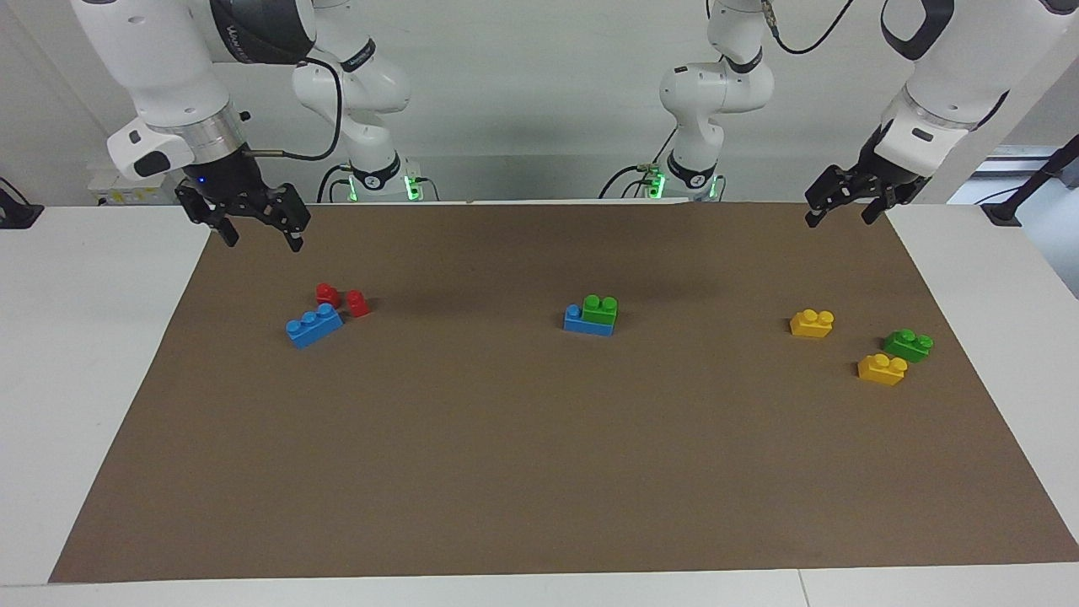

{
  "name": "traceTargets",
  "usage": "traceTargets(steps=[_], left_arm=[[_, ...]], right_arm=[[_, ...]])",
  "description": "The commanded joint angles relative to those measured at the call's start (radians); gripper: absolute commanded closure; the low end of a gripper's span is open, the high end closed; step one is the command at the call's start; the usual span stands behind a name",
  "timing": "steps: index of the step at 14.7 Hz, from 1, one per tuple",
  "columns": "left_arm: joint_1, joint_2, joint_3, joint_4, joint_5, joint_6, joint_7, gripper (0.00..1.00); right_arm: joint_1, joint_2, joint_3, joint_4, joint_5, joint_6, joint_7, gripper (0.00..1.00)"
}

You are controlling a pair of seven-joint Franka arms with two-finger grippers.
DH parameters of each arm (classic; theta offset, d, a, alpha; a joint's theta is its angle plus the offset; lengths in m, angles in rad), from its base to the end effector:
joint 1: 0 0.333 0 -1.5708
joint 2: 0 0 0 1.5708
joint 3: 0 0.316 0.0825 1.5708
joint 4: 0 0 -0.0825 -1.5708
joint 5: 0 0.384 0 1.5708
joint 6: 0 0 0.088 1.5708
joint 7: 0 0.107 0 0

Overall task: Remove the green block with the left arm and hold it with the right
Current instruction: 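Reach both grippers toward the joined green-and-blue bricks in the middle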

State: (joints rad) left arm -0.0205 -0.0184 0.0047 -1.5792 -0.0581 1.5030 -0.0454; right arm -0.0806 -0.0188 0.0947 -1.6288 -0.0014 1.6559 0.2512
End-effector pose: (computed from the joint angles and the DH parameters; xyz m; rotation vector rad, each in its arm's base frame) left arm 0.5413 -0.0151 0.6251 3.0836 0.0421 -0.0919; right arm 0.5563 0.0082 0.6150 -3.1158 0.3709 -0.0719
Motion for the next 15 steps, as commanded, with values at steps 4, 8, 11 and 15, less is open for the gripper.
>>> traceTargets(steps=[4, 8, 11, 15], left_arm=[[-0.001, -0.025, 0.000, -0.024, 0.007, 0.013, 0.016, 0.00], [-0.003, -0.029, 0.000, -0.041, 0.007, 0.014, 0.007, 0.00], [-0.010, -0.046, 0.000, -0.070, 0.006, 0.016, -0.022, 0.00], [-0.103, -0.075, -0.003, -0.136, 0.004, 0.089, -0.368, 0.00]], right_arm=[[0.079, -0.012, 0.013, -0.086, 0.027, 0.083, 0.469, 0.00], [0.088, 0.002, 0.011, -0.101, 0.199, 0.137, 0.763, 0.00], [0.125, 0.036, 0.011, -0.103, 0.280, 0.189, 0.960, 0.00], [0.185, 0.079, 0.011, -0.114, 0.368, 0.234, 1.141, 0.00]])
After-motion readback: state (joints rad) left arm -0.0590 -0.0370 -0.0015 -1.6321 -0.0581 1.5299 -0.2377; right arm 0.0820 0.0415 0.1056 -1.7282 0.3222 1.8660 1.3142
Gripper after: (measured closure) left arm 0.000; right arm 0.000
